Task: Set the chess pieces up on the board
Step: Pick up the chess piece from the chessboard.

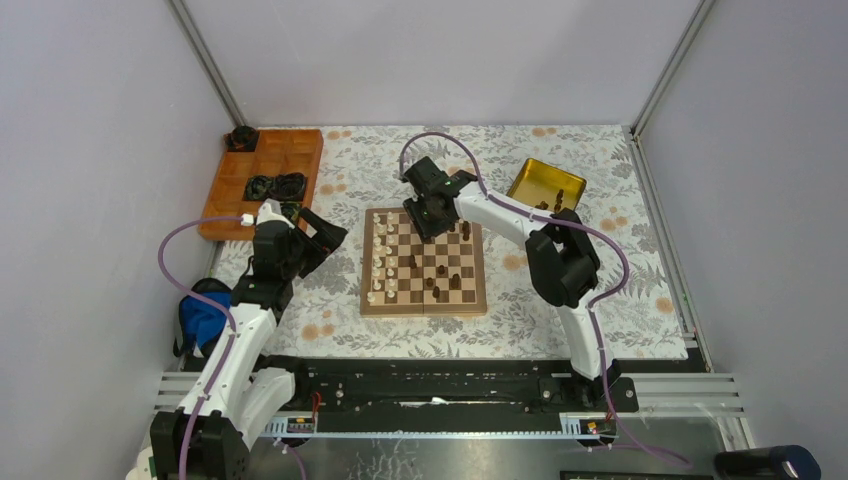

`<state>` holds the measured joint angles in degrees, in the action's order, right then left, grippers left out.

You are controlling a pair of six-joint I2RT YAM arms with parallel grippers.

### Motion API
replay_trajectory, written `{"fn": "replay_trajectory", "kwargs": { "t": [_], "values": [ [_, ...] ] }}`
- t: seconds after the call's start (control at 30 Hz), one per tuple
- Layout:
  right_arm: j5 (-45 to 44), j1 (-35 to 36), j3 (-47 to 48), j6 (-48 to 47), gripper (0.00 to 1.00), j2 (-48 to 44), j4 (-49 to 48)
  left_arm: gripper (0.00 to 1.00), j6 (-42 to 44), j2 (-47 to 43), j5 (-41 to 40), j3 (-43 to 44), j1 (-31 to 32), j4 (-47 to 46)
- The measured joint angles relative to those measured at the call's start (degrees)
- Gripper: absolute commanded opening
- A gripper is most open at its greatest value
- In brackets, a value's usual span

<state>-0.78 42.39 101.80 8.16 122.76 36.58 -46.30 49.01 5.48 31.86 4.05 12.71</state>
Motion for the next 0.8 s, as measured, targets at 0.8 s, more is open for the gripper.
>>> {"fn": "replay_trajectory", "kwargs": {
  "t": [0.8],
  "values": [
    [-0.1, 0.0, 3.1, -0.4, 0.20, 3.2, 0.2, 0.99, 1.1, 0.2, -0.6, 0.0, 0.0, 1.0]
  ]
}}
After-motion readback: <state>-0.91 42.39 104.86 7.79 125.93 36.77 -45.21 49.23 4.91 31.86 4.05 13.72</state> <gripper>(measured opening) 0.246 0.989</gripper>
